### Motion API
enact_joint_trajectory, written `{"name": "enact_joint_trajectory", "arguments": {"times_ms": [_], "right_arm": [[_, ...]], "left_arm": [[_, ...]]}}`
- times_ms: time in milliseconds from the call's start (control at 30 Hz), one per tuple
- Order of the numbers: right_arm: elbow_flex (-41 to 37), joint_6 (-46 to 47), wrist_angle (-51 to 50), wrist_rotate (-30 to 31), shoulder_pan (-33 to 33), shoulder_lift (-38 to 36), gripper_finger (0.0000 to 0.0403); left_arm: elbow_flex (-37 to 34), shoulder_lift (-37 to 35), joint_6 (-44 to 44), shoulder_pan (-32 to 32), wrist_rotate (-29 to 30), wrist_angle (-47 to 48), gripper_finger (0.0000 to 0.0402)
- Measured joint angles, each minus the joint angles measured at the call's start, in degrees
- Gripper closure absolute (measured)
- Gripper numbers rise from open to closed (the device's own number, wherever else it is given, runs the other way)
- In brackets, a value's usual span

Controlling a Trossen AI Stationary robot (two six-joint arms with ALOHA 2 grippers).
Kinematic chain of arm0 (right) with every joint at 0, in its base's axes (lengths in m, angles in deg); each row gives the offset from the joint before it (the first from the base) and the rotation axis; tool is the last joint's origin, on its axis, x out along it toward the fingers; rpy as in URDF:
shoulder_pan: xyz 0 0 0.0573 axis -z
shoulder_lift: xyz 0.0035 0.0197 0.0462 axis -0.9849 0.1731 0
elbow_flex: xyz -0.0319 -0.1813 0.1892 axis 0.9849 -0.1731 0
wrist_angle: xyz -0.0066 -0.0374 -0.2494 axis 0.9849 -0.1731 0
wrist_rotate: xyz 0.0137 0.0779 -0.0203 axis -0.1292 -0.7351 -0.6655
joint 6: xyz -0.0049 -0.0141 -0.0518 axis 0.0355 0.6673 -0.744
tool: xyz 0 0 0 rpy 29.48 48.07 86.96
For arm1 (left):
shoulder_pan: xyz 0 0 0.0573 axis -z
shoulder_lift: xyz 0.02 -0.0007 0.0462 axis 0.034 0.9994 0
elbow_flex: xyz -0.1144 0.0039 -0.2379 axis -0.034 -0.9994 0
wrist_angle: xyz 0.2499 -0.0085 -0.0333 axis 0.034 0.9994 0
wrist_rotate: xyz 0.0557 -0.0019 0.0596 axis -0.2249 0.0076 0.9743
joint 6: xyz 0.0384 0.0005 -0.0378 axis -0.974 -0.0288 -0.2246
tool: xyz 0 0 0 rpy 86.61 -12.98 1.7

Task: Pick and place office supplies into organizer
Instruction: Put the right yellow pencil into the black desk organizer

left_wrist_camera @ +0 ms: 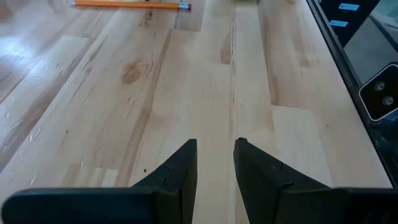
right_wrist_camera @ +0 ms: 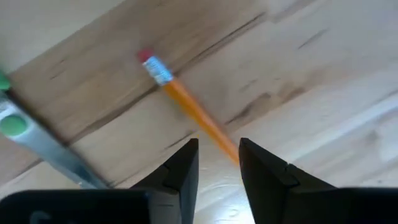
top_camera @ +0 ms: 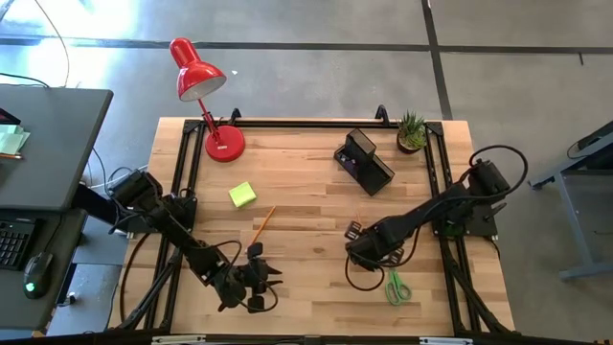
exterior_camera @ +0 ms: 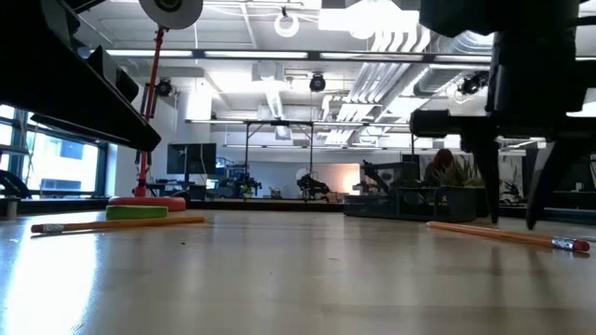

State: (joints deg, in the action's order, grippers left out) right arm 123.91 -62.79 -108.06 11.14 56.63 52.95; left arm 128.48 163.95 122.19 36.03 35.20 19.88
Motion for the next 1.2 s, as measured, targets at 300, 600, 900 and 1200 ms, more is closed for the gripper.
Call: {"name": "enact_joint_trajectory", "arguments": {"times_ms": [300,600,900,1200], "right_arm": [[-1.79,0.58,2.82,-0.66,-0.28,-0.04,0.0324],[-1.81,2.27,4.25,-0.62,-0.91,-0.04,0.0315],[0.94,2.51,4.35,1.37,-2.16,0.02,0.0312],[-1.63,2.51,6.58,0.42,-2.16,0.02,0.0311]], "left_arm": [[0.00,0.00,0.02,0.00,0.30,-0.07,0.0309],[0.00,0.00,0.20,0.00,0.30,-0.04,0.0309],[0.00,0.00,0.20,-0.07,0.50,-0.02,0.0309],[0.00,0.00,0.44,-0.07,0.30,0.04,0.0309]]}}
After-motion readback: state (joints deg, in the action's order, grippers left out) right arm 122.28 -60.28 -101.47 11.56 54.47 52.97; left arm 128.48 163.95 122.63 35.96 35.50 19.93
